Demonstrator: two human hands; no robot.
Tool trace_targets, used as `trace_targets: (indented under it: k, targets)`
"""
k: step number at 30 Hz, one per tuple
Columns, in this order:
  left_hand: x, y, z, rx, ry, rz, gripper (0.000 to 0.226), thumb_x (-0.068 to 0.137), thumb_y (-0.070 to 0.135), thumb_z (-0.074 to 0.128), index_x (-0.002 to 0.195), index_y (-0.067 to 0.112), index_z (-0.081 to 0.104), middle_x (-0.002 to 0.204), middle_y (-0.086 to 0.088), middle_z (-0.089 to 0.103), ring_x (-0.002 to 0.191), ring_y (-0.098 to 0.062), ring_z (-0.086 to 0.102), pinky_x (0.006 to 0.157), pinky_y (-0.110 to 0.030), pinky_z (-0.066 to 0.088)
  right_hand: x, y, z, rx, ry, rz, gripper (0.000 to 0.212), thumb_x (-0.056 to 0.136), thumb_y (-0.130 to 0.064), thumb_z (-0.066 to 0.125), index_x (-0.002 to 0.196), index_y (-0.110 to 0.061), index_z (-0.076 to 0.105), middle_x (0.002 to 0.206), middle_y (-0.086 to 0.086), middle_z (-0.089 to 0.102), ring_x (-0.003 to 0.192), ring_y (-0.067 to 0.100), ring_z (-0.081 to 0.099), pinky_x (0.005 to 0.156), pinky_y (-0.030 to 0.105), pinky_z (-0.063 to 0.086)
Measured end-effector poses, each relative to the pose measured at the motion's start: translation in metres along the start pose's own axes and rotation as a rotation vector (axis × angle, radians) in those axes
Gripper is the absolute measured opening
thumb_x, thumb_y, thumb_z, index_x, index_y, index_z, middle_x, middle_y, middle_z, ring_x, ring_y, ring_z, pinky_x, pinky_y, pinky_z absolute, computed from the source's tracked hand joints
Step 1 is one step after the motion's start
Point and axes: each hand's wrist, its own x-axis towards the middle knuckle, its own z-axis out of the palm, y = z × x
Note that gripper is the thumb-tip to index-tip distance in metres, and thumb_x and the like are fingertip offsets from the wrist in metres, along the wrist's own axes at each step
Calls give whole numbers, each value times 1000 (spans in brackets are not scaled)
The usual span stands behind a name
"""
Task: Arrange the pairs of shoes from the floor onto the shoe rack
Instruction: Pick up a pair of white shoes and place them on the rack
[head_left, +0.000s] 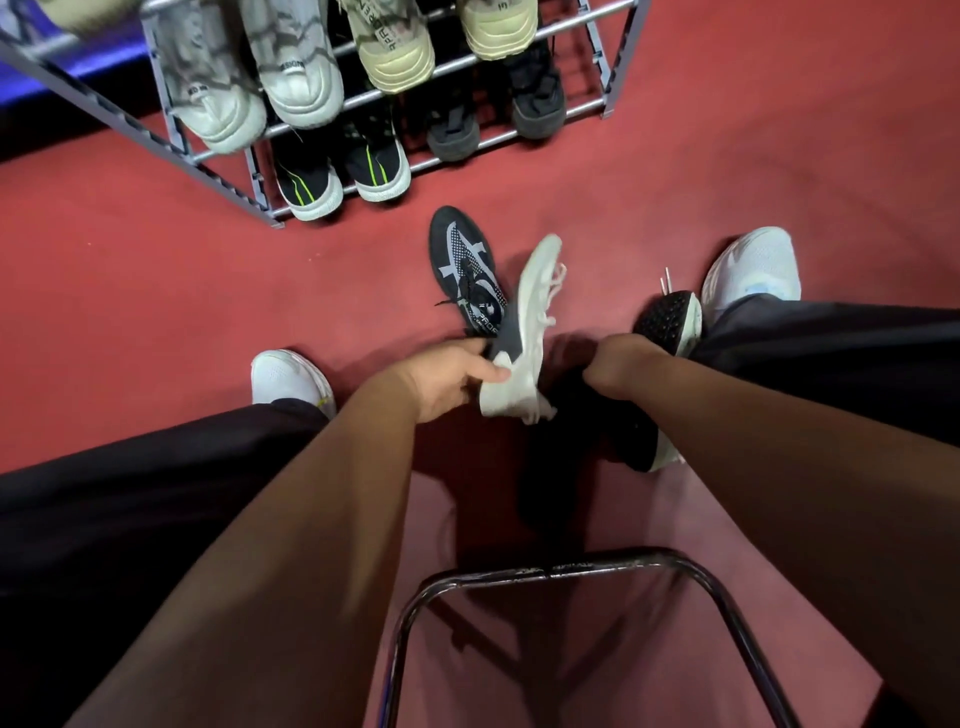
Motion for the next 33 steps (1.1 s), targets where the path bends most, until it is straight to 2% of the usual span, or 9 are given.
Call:
trace_targets:
  k: [3, 6, 9, 11, 14, 18, 23, 29, 33]
  targets:
    - [-12, 2, -11, -358, -33, 125, 49, 94, 5, 61, 143, 8, 57, 140, -12, 63, 130, -30, 60, 110, -47, 46, 6, -3, 3, 96, 60, -23, 46, 96, -35, 53, 133, -12, 68, 133, 15, 67, 124, 32, 63, 100, 32, 48]
    - [2, -4, -20, -522, 206, 185, 35, 103, 9, 54, 138, 9, 60, 132, -10, 69, 121, -29, 67, 102, -51, 53, 12, -15, 3, 172, 75, -37, 45, 100, -36, 54, 131, -6, 67, 135, 18, 66, 127, 34, 60, 102, 33, 45]
    - [21, -16, -30, -213, 678, -39, 31, 95, 15, 54, 121, 14, 70, 103, -9, 77, 82, -29, 75, 71, -43, 64, 17, -28, 5, 189, 86, -80, 36, 101, -28, 53, 122, -4, 70, 129, 20, 68, 122, 34, 62, 97, 30, 46]
    - [31, -29, -39, 52, 814, -137, 36, 92, 26, 55, 121, 11, 70, 109, -13, 74, 88, -35, 72, 79, -44, 61, 21, -35, 6, 178, 89, -105, 33, 101, -27, 51, 115, -5, 71, 126, 20, 69, 119, 34, 63, 95, 30, 46]
    - [30, -30, -29, 161, 834, -80, 49, 96, 47, 60, 128, 11, 66, 127, -12, 69, 117, -33, 65, 105, -38, 49, 23, -39, 8, 136, 63, -129, 39, 104, -30, 45, 116, -3, 71, 127, 21, 68, 120, 35, 63, 96, 32, 47]
    - [25, -26, -12, 459, 809, -53, 74, 86, 51, 75, 139, 7, 51, 139, -13, 56, 124, -31, 59, 100, -30, 44, 20, -32, 18, 107, 65, -56, 39, 100, -27, 52, 127, -4, 68, 131, 21, 67, 124, 34, 62, 100, 33, 47]
    - [30, -33, -3, 587, 844, -51, 69, 88, 38, 77, 139, 7, 42, 143, -18, 44, 120, -35, 59, 101, -35, 45, 25, -4, 52, 31, -60, 104, 80, 89, -35, 60, 151, 8, 33, 140, 25, 57, 131, 40, 56, 102, 41, 50]
    - [33, -34, -3, 618, 836, -27, 66, 88, 37, 74, 138, 5, 44, 143, -19, 42, 121, -35, 58, 103, -34, 44, 17, -5, 38, 108, 4, 70, 62, 93, -29, 72, 140, 4, 48, 127, 21, 67, 116, 37, 66, 91, 39, 54]
    - [30, -32, -10, 632, 811, -29, 69, 88, 39, 74, 141, 6, 44, 144, -18, 42, 122, -33, 56, 102, -31, 42, 26, -11, 27, 367, -44, 51, 34, 84, -33, 83, 106, -8, 76, 91, 9, 75, 76, 24, 72, 65, 32, 59]
